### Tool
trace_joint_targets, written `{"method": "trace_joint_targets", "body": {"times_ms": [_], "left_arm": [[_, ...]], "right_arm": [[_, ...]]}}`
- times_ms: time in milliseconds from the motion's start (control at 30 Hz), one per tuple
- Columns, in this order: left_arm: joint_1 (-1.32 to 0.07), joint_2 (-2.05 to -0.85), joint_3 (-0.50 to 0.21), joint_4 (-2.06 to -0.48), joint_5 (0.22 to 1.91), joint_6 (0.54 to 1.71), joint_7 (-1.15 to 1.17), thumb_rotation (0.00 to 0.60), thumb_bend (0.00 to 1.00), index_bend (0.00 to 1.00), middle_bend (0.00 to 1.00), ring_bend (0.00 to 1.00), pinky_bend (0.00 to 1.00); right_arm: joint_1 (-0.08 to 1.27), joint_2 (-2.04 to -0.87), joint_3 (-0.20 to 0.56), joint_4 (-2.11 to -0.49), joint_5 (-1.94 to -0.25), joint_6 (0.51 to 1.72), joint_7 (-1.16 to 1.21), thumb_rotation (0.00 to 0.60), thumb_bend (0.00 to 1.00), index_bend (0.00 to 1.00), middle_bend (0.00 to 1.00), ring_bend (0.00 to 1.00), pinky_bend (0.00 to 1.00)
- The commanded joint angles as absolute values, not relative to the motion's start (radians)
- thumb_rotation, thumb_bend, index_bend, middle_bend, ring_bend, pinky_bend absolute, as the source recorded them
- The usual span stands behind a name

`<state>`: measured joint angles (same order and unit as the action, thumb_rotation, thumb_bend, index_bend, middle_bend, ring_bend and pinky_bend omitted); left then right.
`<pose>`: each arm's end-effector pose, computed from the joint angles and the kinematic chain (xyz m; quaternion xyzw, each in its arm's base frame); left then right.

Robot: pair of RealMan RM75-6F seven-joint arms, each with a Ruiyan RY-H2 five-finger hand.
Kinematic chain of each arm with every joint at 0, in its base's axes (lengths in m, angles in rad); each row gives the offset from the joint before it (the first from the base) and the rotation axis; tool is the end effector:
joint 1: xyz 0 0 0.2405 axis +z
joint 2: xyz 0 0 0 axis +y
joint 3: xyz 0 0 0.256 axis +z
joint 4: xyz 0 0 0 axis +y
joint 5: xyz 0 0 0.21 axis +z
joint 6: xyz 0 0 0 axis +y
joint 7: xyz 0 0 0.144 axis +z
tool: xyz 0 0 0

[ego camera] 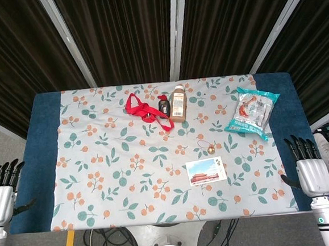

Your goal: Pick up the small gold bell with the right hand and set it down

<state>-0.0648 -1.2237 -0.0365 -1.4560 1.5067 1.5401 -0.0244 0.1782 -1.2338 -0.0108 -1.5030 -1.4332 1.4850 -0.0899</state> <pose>-0.3322 0.1732 0.1448 -0.5865 -0.3720 -0.3891 0.6052 -0.3175 -0.1992 0.1271 0.6200 -0.3649 0.3610 0.5935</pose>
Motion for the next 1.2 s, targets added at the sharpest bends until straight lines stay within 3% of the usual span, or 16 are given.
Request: {"method": "trace_joint_targets", "body": {"times_ms": [33, 200, 400, 533, 800, 1200], "left_arm": [[-0.066, -1.224, -0.038, -1.459, 1.507, 1.538, -0.024, 0.600, 0.04, 0.08, 0.05, 0.00, 0.05], [-0.073, -1.219, -0.033, -1.469, 1.504, 1.515, -0.023, 0.600, 0.04, 0.08, 0.05, 0.00, 0.05], [-0.083, -1.208, -0.035, -1.467, 1.509, 1.500, -0.036, 0.600, 0.04, 0.08, 0.05, 0.00, 0.05], [-0.079, -1.218, -0.029, -1.449, 1.513, 1.502, -0.058, 0.600, 0.04, 0.08, 0.05, 0.00, 0.05], [-0.072, -1.234, -0.023, -1.402, 1.507, 1.494, -0.108, 0.600, 0.04, 0.08, 0.05, 0.00, 0.05], [-0.072, -1.234, -0.023, -1.375, 1.510, 1.491, -0.148, 0.600, 0.04, 0.08, 0.05, 0.00, 0.05]], "right_arm": [[0.177, -1.232, -0.003, -1.506, -1.435, 1.479, -0.089, 0.600, 0.06, 0.00, 0.00, 0.00, 0.00], [0.187, -1.239, 0.023, -1.497, -1.455, 1.480, -0.073, 0.600, 0.09, 0.01, 0.00, 0.00, 0.00], [0.259, -1.234, 0.080, -1.557, -1.402, 1.365, -0.136, 0.600, 0.13, 0.23, 0.00, 0.00, 0.00], [0.340, -1.244, 0.125, -1.578, -1.354, 1.254, -0.219, 0.600, 0.20, 0.30, 0.00, 0.00, 0.00], [0.512, -1.327, 0.206, -1.557, -1.206, 1.051, -0.397, 0.600, 0.23, 0.35, 0.00, 0.00, 0.00], [0.631, -1.454, 0.214, -1.464, -1.092, 0.940, -0.469, 0.600, 0.28, 0.41, 0.00, 0.00, 0.00]]}}
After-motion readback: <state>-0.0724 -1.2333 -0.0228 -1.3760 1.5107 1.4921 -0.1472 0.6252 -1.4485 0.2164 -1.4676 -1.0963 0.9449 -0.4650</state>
